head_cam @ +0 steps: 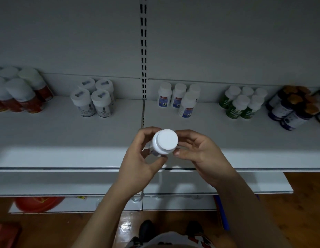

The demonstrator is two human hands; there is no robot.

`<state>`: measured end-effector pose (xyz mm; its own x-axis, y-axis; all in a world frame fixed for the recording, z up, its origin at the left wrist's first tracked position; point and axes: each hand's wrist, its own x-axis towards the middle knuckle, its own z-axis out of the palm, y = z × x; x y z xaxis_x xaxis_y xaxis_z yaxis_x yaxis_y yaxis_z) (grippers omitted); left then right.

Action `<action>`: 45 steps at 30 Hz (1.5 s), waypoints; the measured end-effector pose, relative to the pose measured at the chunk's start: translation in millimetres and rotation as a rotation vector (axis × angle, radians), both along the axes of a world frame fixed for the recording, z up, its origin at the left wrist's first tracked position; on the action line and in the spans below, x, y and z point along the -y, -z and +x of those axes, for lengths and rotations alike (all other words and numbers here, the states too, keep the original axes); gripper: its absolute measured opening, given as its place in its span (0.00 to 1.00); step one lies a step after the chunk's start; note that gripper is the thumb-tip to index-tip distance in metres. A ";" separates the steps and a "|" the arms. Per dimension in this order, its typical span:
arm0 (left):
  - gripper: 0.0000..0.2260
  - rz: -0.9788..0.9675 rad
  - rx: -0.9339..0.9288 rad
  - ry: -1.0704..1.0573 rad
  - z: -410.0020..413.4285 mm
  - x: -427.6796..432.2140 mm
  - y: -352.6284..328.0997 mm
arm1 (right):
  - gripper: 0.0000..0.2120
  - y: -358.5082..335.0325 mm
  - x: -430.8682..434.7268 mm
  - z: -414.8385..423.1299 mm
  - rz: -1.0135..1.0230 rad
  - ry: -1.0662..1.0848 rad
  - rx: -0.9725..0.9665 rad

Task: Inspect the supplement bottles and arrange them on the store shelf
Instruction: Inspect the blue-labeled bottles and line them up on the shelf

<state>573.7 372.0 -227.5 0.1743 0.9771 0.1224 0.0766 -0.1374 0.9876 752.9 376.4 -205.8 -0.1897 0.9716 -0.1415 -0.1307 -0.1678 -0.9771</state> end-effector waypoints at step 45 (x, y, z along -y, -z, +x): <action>0.35 0.003 -0.893 0.052 -5.7 -78.8 -0.5 | 0.13 -31.1 -123.0 -18.9 0.187 0.184 1.264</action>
